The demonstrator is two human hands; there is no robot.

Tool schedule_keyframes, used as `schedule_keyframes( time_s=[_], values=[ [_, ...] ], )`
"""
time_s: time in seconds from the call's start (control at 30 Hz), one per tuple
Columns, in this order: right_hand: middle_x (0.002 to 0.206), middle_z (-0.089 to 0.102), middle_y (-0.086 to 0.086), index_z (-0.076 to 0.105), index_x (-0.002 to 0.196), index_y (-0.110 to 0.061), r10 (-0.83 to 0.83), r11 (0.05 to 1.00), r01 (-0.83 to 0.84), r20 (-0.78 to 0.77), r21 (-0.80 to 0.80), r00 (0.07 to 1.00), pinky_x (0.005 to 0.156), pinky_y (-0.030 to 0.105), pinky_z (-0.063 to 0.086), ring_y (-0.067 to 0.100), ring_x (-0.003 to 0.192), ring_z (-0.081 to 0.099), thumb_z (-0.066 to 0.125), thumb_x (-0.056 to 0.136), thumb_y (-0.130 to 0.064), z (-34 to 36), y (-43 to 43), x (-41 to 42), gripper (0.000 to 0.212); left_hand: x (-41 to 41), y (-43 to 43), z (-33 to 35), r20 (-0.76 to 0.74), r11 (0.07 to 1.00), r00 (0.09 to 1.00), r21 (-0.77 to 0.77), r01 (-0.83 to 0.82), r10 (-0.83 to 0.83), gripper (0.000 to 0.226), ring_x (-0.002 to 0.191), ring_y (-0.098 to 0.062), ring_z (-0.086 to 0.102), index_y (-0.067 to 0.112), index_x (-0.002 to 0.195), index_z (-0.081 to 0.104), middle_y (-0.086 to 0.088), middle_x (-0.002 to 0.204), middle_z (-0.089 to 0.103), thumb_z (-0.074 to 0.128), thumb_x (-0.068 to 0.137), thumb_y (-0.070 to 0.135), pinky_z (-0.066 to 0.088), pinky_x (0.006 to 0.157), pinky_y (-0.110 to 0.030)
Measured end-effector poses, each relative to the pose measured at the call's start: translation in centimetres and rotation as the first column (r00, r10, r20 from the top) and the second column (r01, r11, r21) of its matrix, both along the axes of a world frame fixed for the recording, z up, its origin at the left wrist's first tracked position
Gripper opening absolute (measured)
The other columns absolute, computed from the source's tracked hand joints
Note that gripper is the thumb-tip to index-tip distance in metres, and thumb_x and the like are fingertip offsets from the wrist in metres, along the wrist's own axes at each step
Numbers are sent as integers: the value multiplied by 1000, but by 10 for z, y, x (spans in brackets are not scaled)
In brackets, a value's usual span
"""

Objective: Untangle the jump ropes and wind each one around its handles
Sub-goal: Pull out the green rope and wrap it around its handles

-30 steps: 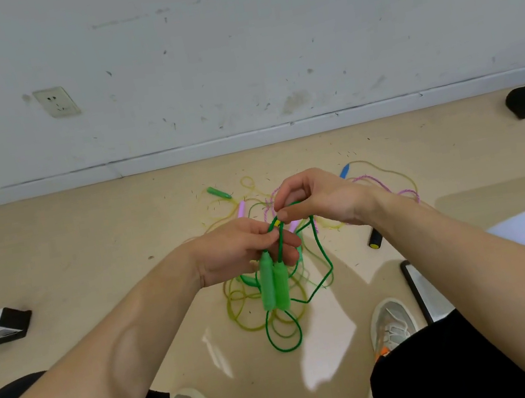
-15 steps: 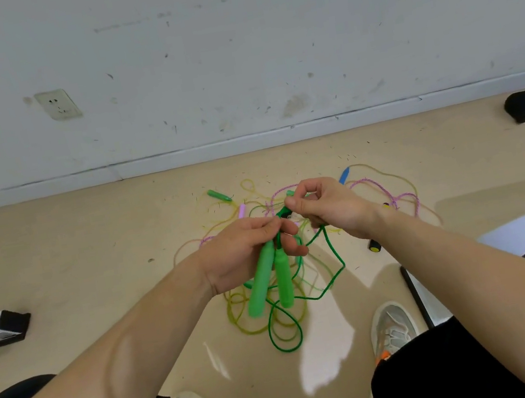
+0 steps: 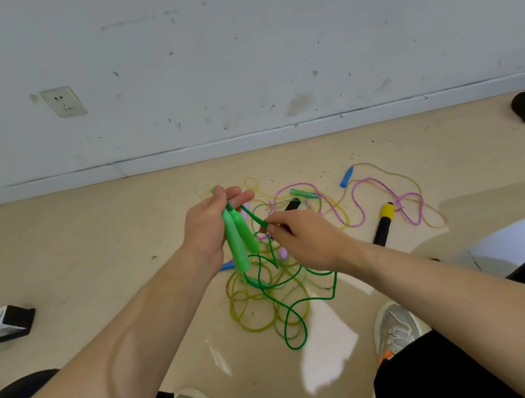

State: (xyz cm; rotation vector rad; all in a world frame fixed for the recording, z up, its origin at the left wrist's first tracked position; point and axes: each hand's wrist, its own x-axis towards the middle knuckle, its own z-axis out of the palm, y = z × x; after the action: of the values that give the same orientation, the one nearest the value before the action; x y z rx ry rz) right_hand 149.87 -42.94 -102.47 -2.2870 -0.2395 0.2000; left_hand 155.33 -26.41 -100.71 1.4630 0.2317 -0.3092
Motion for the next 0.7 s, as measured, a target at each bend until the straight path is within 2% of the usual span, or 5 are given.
schedule_keyframes(
  time_s=[0.1,0.23,0.43,0.6,0.7],
  values=[
    [64,49,0,65,82,-21,-49,991,53,-32,126,998,62,35,40,22,64,56,42,103,-26,9,9,0,32,-5,-4,-3,102,990,995,140,2,-16,30,96,-9,66,12,103,68,1,98,78,43,107,29,50,100,-41],
    [58,44,0,56,56,-36,-29,987,36,-47,157,998,68,44,47,29,66,59,45,100,-24,18,13,-2,47,-19,-15,2,94,994,995,107,3,-13,23,101,-19,68,10,107,69,2,99,78,50,105,23,58,67,-30],
    [57,39,-7,56,78,-3,3,990,2,-37,139,999,52,27,28,8,51,34,44,103,-20,16,16,-8,32,-30,-24,1,65,995,995,81,67,-72,28,114,-16,66,15,121,64,7,112,75,41,108,25,50,103,-40],
    [61,41,-4,64,87,-13,-59,975,64,-29,212,998,55,27,30,9,55,36,42,104,-19,20,10,-4,29,-23,-18,9,38,988,987,-13,157,-156,37,115,-14,64,13,135,56,4,128,69,33,107,7,52,87,-29],
    [56,38,-6,62,88,3,-72,942,101,-102,321,992,55,29,32,9,52,34,42,104,-15,25,10,-5,31,-21,-15,11,122,985,977,28,171,-173,39,112,-15,61,20,130,58,7,130,67,36,105,0,51,81,-25]
  ],
)
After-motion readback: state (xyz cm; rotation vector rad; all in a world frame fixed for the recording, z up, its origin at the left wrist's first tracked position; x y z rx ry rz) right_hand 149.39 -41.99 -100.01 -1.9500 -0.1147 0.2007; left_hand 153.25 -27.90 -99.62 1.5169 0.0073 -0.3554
